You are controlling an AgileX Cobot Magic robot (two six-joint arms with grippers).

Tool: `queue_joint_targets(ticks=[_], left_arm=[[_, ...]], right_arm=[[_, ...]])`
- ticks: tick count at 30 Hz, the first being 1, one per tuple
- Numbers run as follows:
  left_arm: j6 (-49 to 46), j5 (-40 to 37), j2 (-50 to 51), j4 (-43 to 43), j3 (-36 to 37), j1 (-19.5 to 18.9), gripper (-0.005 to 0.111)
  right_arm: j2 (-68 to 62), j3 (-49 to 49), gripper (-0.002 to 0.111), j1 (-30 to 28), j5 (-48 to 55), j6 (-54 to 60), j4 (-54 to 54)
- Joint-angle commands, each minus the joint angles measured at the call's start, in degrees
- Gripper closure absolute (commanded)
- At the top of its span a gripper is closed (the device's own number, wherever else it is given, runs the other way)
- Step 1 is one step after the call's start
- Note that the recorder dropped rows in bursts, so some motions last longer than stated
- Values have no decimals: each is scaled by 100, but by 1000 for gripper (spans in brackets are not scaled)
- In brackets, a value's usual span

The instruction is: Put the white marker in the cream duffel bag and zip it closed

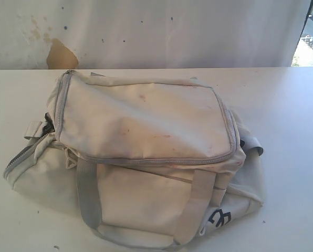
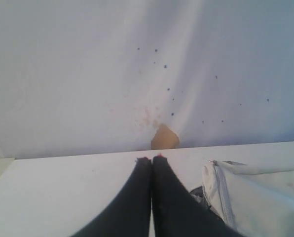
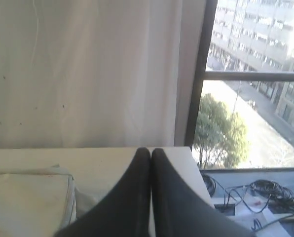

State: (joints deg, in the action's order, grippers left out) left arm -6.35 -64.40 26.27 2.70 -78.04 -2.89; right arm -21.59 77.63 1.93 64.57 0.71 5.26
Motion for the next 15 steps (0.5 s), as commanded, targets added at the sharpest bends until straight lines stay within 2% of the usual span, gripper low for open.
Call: queue_joint_targets(ticks=[1,5,9,13,15], left_arm=[[-11,99,-854,-146,560,29,107],[-11,111,-1736,-220,1221,56,107],[-328,537,-2627,-301,1805,105,107],[-234,339,-2627,-421,1863,177,107],[-224,535,-2627,-410,1933,298,107]], right_arm=[[842,-172,108,-17,94,79,96],[1510,-387,108,-17,272,286,124],[2159,-720,108,-17,336,366,141],[2159,-851,108,-17,493,366,108],[2159,-929,108,-17,506,459,93]])
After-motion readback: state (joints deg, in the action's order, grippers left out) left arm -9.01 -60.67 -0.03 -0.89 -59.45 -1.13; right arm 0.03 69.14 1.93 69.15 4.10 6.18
